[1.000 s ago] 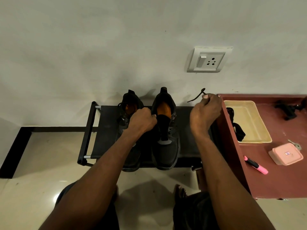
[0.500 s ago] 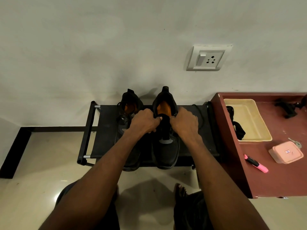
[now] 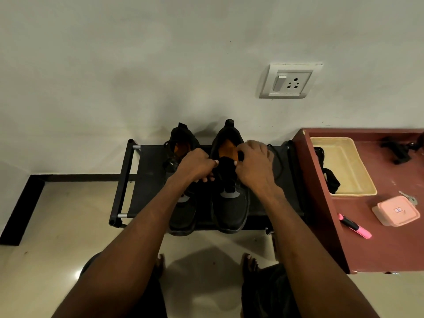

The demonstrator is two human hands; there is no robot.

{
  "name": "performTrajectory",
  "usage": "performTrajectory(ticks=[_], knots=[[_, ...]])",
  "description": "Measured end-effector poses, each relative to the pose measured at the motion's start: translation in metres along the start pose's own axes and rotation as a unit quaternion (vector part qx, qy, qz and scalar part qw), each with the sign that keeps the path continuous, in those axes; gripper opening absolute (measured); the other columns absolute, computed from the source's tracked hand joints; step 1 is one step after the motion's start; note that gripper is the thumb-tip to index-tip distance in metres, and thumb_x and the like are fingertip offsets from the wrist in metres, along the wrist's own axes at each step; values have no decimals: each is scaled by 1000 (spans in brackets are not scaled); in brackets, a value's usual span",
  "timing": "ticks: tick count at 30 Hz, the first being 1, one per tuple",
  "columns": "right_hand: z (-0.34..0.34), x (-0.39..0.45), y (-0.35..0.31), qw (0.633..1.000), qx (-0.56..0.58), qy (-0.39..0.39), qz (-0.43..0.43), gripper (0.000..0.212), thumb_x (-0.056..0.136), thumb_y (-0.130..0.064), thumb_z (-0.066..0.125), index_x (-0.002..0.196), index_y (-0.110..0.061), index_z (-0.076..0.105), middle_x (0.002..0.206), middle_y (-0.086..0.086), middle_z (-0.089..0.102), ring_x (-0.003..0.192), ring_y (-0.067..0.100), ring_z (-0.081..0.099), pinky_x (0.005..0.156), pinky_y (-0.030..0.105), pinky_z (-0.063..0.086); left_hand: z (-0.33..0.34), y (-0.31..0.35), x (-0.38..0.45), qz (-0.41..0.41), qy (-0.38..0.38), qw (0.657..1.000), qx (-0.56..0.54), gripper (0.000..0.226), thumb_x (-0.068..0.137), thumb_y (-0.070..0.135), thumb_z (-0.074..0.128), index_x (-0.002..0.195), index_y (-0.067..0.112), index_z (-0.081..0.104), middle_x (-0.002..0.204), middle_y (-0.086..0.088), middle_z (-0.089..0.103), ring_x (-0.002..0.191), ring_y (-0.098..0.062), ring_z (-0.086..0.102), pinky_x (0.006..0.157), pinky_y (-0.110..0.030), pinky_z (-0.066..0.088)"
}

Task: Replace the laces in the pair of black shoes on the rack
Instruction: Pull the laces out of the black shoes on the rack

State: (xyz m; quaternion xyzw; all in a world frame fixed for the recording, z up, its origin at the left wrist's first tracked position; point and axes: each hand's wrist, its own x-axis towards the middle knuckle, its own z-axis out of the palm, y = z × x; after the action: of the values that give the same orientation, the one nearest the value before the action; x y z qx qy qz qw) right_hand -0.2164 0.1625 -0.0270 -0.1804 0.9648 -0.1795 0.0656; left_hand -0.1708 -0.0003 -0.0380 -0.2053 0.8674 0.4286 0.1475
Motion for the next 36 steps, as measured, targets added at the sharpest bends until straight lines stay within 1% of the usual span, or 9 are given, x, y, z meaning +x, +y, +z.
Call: performTrajectory(ticks=[5,13,15,18,21,25,29,33,36], knots=[[16,-2,-13,982,-80,-134,-105,32,92,-20,58,122,-23,67,164,3,15,149,27,2,116,49,3,1,5,1,7,0,1000,15,37,101,33,53,81,7,70,63,-3,72,48,-15,58,51,-25,47],[14,-8,-18,979,-111,-150,-78,41,93,-22,56,131,-9,53,154,14,20,144,36,11,116,54,10,-2,7,0,15,-7,999,33,33,100,32,55,81,7,67,66,-7,73,50,-20,60,59,-31,51],[10,-11,-17,992,-73,-95,-45,38,92,-17,53,128,-5,51,148,13,26,137,35,20,114,51,17,-3,6,0,10,-14,1000,21,29,99,28,56,85,6,68,70,-9,73,62,-29,69,64,-35,57],[-4,-8,-5,994,-30,45,100,28,88,-11,52,114,-1,55,137,15,33,126,36,30,107,48,28,-6,3,0,8,-15,1000,23,27,99,24,56,87,4,69,71,-8,74,74,-32,73,70,-40,59],[-20,-4,14,975,-16,88,202,35,89,-14,59,120,2,54,139,20,33,126,38,33,105,48,33,-6,3,-1,6,-18,1000,25,28,100,24,55,86,4,69,67,-5,73,75,-32,71,65,-34,56],[-17,-6,10,994,40,78,65,37,88,-9,61,124,-10,59,145,15,33,135,34,27,110,44,28,-2,6,-1,13,-14,999,26,31,101,27,54,84,5,68,65,-3,73,68,-30,71,63,-32,56],[8,-12,-15,990,-50,-67,-115,48,90,-18,59,137,-22,55,164,8,9,150,30,-1,119,50,3,-1,5,1,20,-3,999,37,32,99,26,55,79,6,67,65,-7,71,54,-22,65,61,-33,55],[19,-12,-17,976,-130,-108,-134,37,91,-22,62,127,-16,63,161,10,21,149,32,6,119,53,3,-1,3,2,20,-2,999,34,32,100,27,54,77,8,66,69,-11,71,50,-18,62,54,-29,51],[9,-6,-11,992,-69,-77,-72,30,90,-15,59,119,-14,65,150,7,34,142,29,18,116,46,9,0,2,1,14,-23,999,29,33,103,28,49,87,5,66,70,-9,73,52,-20,64,50,-28,50]])
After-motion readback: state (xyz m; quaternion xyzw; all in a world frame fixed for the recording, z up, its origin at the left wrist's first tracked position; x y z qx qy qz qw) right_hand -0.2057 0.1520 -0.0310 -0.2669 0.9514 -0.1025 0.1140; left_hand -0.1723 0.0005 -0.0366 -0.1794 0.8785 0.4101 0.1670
